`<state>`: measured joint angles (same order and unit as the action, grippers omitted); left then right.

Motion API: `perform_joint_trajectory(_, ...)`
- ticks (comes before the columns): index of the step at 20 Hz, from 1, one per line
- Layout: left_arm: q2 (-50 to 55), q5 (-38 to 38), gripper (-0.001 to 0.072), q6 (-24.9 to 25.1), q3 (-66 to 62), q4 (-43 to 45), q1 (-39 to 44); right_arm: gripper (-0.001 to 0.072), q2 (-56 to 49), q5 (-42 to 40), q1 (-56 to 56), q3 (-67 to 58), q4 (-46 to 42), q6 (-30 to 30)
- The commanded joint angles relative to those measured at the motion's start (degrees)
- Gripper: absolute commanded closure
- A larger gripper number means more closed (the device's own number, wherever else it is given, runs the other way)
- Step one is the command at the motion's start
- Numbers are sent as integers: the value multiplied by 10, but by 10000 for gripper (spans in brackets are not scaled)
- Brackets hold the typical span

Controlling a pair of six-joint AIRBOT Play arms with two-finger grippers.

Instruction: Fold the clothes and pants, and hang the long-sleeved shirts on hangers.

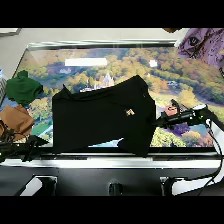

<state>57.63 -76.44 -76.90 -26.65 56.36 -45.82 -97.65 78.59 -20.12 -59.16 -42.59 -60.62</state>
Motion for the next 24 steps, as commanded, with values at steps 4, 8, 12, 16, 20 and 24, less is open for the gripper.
perform_joint_trajectory(4, 29, 10, 12, 37, 21, -13, 13, 684, 0, -2, 0, 0, 0, 0)
perform_joint_trajectory(8, 57, 31, 12, 40, 21, -14, 68, 684, 0, -3, 0, 0, 0, 0)
perform_joint_trajectory(12, 78, 52, 12, 34, 21, -14, 107, 684, 0, -3, 0, 0, 0, 0)
perform_joint_trajectory(16, 89, 69, 119, 32, 21, -21, 129, 684, 0, -3, 0, 0, 0, 0)
perform_joint_trajectory(20, 90, 64, 485, 37, 20, -24, 128, 684, 0, 6, 0, 0, -1, 0)
perform_joint_trajectory(24, 89, 40, 688, 63, 20, -45, 128, 685, 14, 10, 1, 0, -10, 0)
